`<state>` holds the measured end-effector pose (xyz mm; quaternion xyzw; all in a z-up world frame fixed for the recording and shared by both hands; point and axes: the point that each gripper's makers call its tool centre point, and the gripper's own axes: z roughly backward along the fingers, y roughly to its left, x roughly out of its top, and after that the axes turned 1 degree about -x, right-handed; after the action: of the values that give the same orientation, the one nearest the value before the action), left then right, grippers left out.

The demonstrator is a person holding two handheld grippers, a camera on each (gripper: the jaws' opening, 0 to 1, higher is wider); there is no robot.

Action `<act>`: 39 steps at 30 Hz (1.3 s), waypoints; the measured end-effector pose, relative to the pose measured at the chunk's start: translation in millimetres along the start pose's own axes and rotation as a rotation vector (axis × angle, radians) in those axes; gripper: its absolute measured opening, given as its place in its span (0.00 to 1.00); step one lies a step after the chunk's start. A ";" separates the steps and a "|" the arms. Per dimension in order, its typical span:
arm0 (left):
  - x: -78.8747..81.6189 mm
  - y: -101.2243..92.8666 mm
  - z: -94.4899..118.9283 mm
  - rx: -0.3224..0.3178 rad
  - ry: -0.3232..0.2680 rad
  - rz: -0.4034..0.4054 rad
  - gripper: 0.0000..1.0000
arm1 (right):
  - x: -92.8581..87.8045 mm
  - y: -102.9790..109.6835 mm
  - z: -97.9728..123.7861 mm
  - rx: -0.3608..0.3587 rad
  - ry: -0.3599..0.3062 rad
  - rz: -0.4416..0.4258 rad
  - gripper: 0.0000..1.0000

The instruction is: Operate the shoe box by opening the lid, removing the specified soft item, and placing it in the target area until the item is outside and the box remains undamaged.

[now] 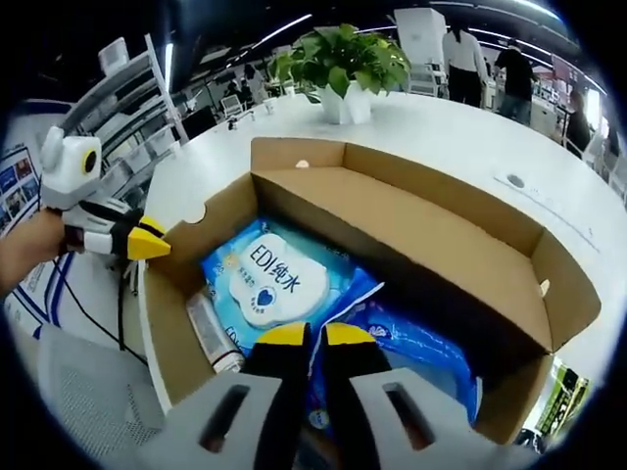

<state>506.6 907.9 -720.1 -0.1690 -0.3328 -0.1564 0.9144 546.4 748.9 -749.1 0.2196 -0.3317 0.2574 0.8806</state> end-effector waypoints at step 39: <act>1.3 -2.2 -1.4 0.004 0.056 -0.051 0.06 | -17.4 -23.3 39.9 -0.060 -0.004 0.010 0.00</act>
<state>507.5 905.1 -719.8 -0.1542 -0.3118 -0.1839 0.9193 530.2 703.4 -739.0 0.1921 -0.3422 0.2513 0.8848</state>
